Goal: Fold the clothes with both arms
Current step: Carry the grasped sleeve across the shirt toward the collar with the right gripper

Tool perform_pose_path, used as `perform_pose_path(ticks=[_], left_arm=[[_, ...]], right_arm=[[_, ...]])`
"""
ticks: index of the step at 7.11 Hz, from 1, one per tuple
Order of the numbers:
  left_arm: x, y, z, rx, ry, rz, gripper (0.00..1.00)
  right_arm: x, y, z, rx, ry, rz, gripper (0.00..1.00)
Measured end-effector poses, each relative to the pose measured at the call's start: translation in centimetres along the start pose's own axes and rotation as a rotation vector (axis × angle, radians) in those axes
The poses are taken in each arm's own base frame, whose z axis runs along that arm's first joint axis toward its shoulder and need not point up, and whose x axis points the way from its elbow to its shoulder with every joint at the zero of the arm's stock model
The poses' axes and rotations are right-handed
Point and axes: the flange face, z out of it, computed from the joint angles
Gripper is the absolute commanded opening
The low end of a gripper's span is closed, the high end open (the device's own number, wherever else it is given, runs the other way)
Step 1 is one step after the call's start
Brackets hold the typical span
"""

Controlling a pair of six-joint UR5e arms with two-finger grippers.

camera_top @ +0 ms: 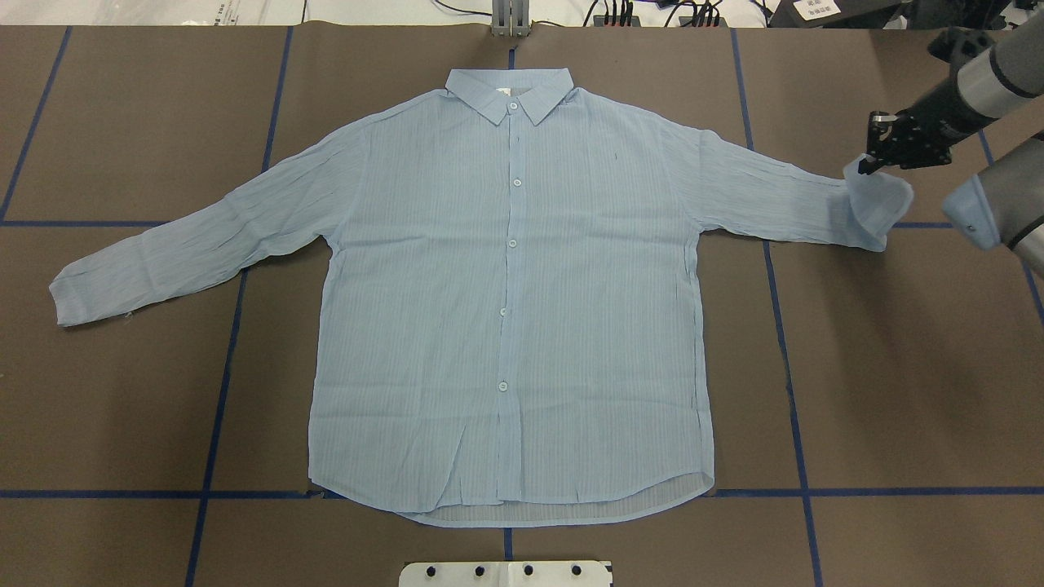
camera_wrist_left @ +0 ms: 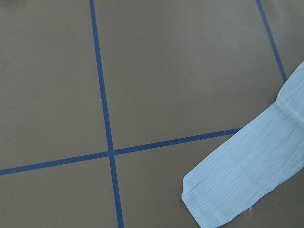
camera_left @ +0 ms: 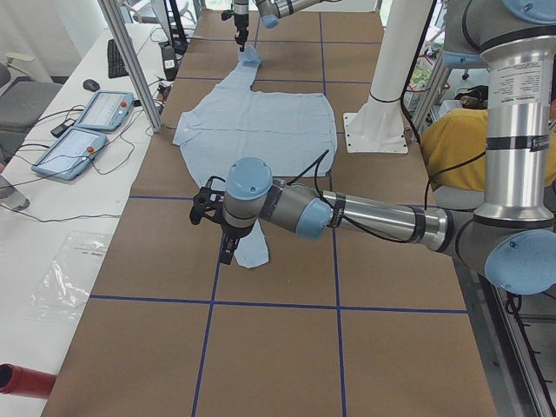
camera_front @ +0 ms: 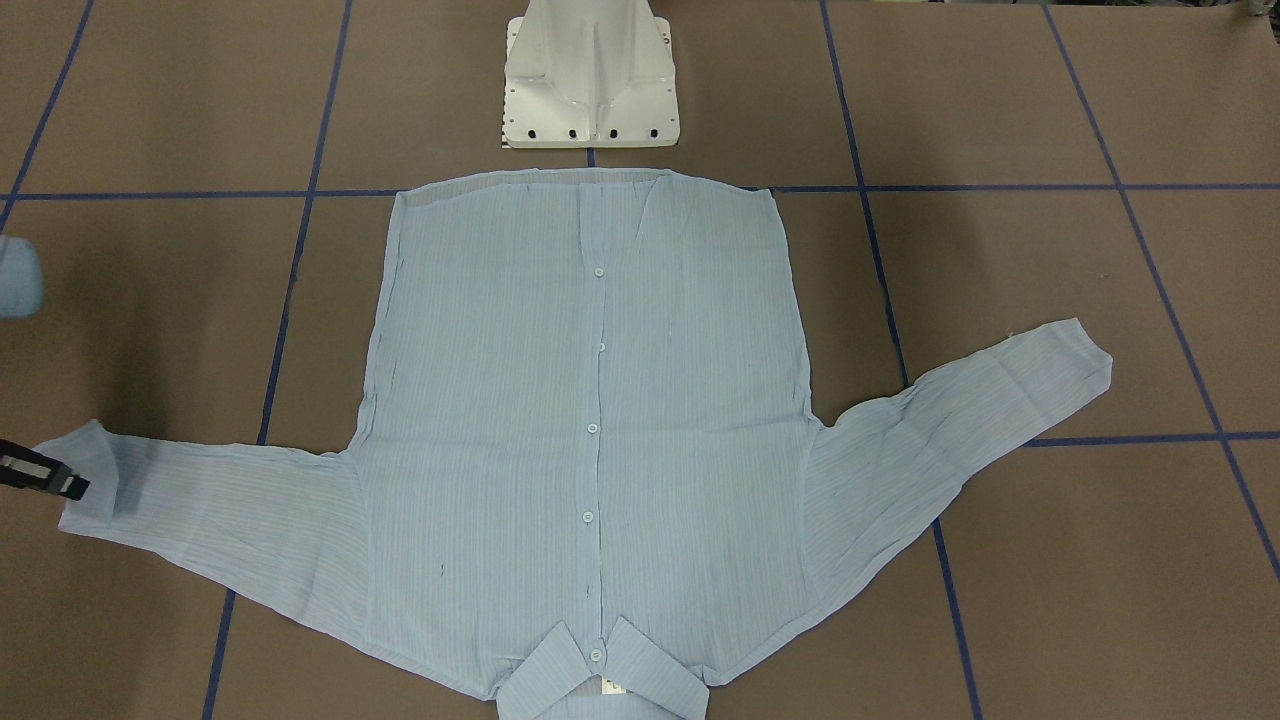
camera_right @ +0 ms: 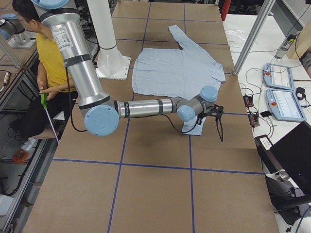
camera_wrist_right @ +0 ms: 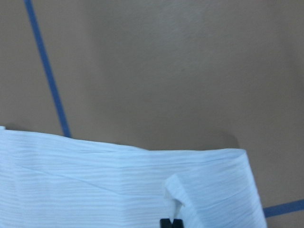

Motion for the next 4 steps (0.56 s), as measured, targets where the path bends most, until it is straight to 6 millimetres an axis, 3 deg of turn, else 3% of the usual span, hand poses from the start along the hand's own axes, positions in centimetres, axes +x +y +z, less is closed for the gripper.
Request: perform_pose_path(ticks=[2,4], left_arm=[[0.1,0.0,-0.1,0.0,0.004,0.001,1.0],[0.4,0.1,-0.2,0.002,0.017,0.003,1.0]], right_arm=[[-13.6,4.7,3.6,0.043,-0.018,0.118,0.0],[-29.4,8.5,6.6,0.125,-0.018,0.25,0.0]])
